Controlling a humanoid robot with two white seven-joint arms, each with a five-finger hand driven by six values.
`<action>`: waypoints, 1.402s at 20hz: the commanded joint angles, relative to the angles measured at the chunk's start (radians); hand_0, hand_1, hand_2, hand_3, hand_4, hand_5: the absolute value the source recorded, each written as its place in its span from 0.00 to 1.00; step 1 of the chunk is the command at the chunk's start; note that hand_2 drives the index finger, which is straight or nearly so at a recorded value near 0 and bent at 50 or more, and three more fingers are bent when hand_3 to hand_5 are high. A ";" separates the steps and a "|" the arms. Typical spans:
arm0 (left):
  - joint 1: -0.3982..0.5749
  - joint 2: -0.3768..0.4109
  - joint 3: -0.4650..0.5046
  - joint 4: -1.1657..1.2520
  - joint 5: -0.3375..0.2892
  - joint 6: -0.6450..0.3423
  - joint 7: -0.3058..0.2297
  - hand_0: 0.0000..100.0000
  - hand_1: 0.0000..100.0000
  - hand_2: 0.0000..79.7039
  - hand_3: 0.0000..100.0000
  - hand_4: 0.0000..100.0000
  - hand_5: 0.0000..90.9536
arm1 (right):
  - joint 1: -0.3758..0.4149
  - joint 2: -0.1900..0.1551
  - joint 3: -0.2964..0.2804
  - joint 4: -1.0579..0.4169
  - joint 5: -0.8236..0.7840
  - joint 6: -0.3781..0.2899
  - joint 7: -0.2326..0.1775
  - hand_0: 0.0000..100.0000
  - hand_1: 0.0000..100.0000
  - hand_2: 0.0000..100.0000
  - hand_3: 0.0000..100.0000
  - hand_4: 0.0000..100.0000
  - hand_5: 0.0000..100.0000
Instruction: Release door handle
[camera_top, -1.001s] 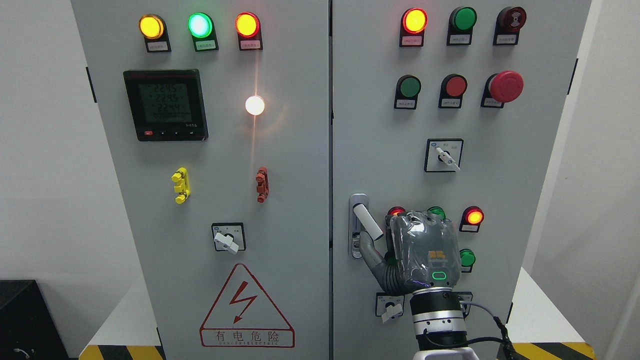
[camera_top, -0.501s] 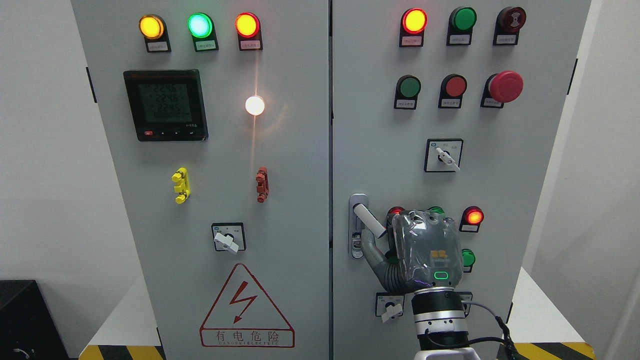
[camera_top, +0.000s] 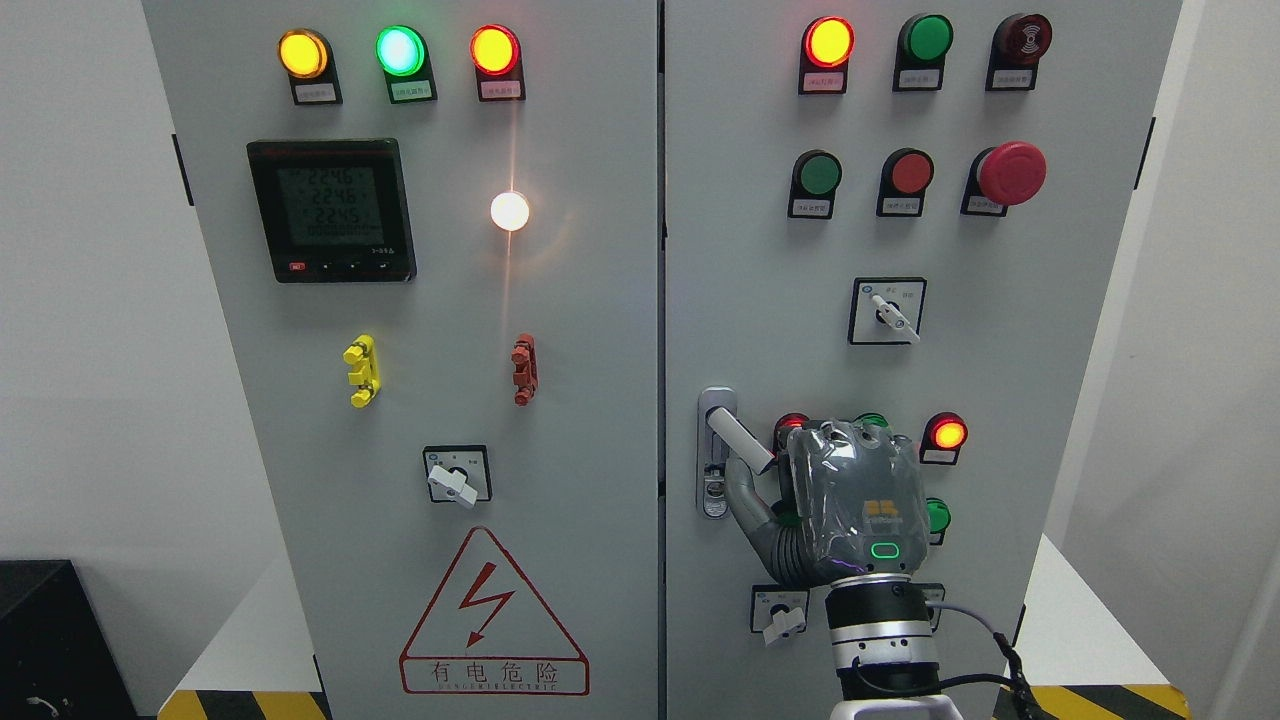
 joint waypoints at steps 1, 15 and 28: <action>-0.026 0.000 0.000 0.029 0.000 0.000 0.000 0.12 0.56 0.00 0.00 0.00 0.00 | 0.000 -0.002 -0.002 -0.001 0.000 0.001 0.001 0.51 0.47 0.94 1.00 1.00 1.00; -0.026 0.000 0.000 0.029 0.001 0.000 0.000 0.12 0.56 0.00 0.00 0.00 0.00 | 0.000 -0.003 -0.002 -0.001 0.001 0.011 -0.002 0.54 0.46 0.94 1.00 1.00 1.00; -0.026 0.000 0.000 0.029 0.000 0.000 0.000 0.12 0.56 0.00 0.00 0.00 0.00 | 0.000 -0.005 -0.016 -0.010 -0.002 0.011 -0.005 0.55 0.46 0.94 1.00 1.00 1.00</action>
